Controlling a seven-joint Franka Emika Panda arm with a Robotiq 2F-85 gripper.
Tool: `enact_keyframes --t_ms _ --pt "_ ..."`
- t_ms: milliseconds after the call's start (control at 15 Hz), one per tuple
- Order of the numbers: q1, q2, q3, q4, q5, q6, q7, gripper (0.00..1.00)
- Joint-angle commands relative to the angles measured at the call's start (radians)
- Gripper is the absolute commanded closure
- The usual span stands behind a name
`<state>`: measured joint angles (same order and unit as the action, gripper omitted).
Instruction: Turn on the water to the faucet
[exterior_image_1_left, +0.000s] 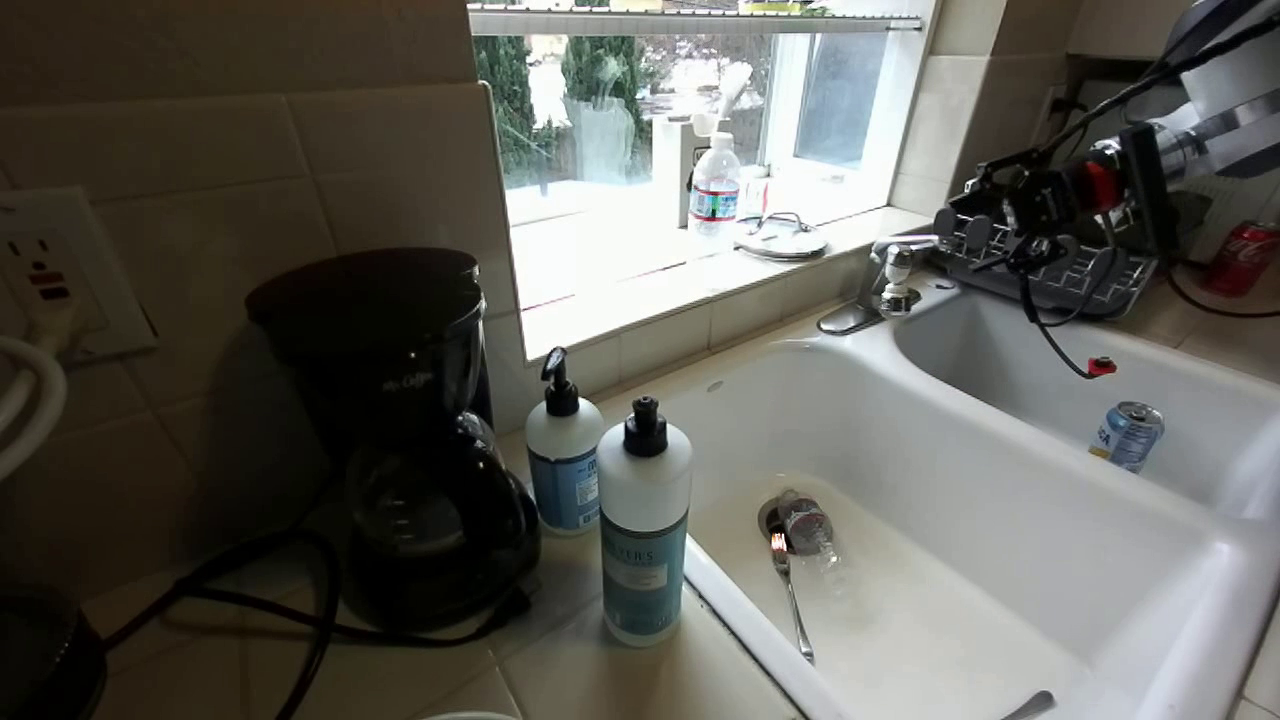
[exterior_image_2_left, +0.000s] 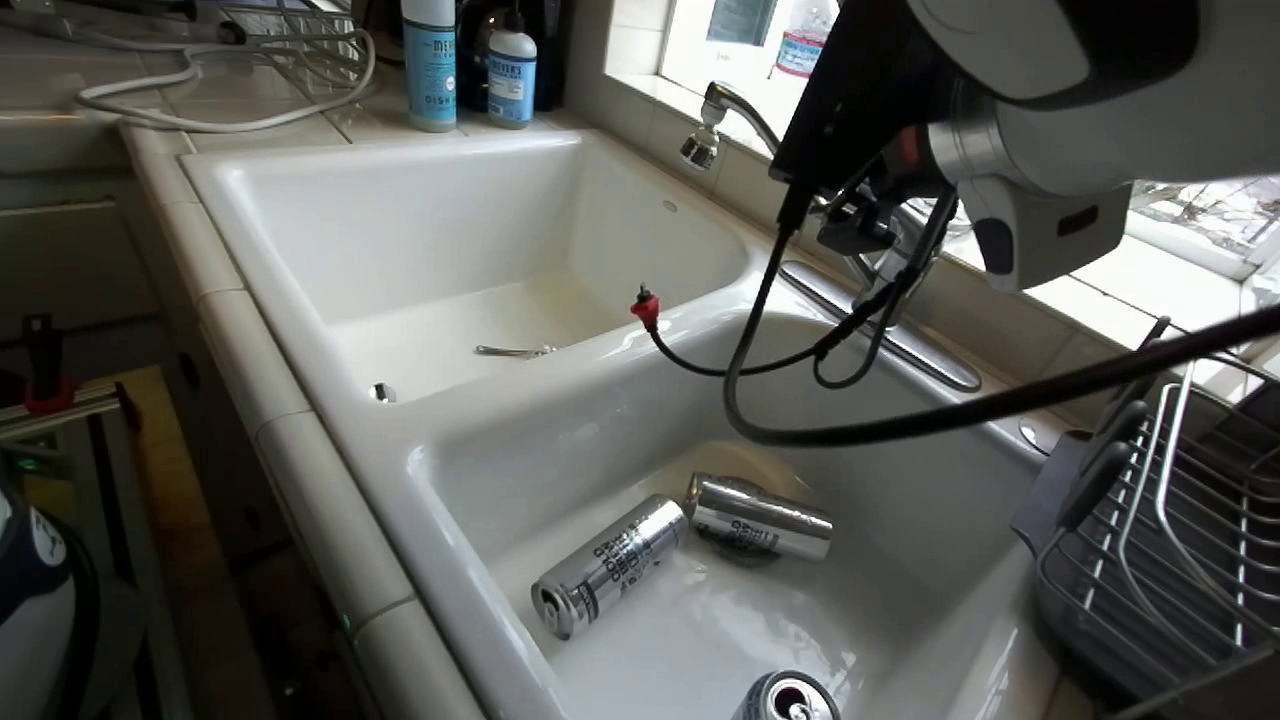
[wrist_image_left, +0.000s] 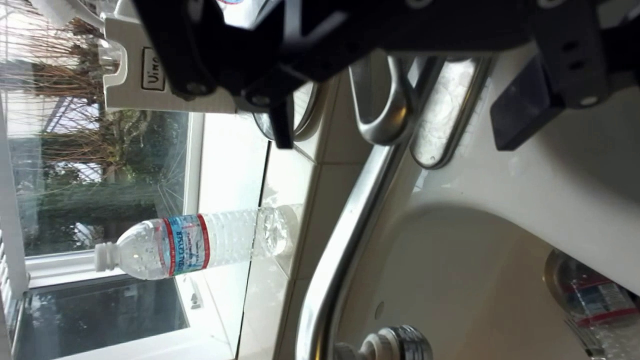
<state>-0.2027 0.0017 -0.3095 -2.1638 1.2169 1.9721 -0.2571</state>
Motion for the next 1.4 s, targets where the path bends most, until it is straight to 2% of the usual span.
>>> enact_keyframes --t_ms 0,600,933,1333 --pt "-0.032 0.066 0.013 0.035 0.083 -0.049 -0.042 0.0" --pt "-0.036 0.175 0.048 0.116 0.165 -0.07 -0.048 0.0" --pt "-0.054 0.183 0.052 0.144 0.226 -0.148 -0.046 0.0" --pt "-0.092 0.159 0.037 0.155 0.356 -0.259 -0.058 0.0"
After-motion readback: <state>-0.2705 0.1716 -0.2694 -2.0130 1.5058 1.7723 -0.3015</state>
